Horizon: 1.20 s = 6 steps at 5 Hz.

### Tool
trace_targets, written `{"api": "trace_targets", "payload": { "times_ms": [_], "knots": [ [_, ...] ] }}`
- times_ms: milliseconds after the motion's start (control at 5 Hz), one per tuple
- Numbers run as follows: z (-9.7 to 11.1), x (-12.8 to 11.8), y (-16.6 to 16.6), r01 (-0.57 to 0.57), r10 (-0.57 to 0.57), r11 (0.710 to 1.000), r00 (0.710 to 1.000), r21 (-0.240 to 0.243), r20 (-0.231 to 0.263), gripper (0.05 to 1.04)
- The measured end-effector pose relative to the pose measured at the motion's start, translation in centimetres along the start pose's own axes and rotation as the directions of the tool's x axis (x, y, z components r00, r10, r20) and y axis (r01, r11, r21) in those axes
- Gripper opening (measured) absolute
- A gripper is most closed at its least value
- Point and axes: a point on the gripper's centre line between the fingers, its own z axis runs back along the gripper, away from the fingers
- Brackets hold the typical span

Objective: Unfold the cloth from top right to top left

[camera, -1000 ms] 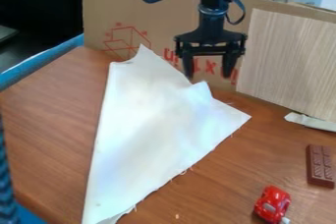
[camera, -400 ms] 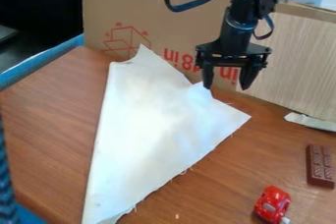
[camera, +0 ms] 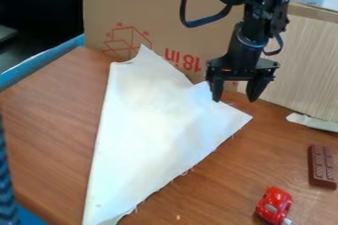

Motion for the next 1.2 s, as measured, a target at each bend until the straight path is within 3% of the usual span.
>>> {"api": "trace_targets", "payload": {
  "times_ms": [200,600,1200],
  "knots": [
    [-1.5,0.2,-0.6,-0.034,0.034,0.999,0.999,0.004,0.001,1.001],
    [-1.8,0.4,-1.4,-0.084,0.083,0.995,0.996,-0.062,-0.008,1.001],
    [-3.0,0.0,-1.0,-0.131,0.129,0.988,0.991,-0.080,-0.029,1.001]
  ]
}}
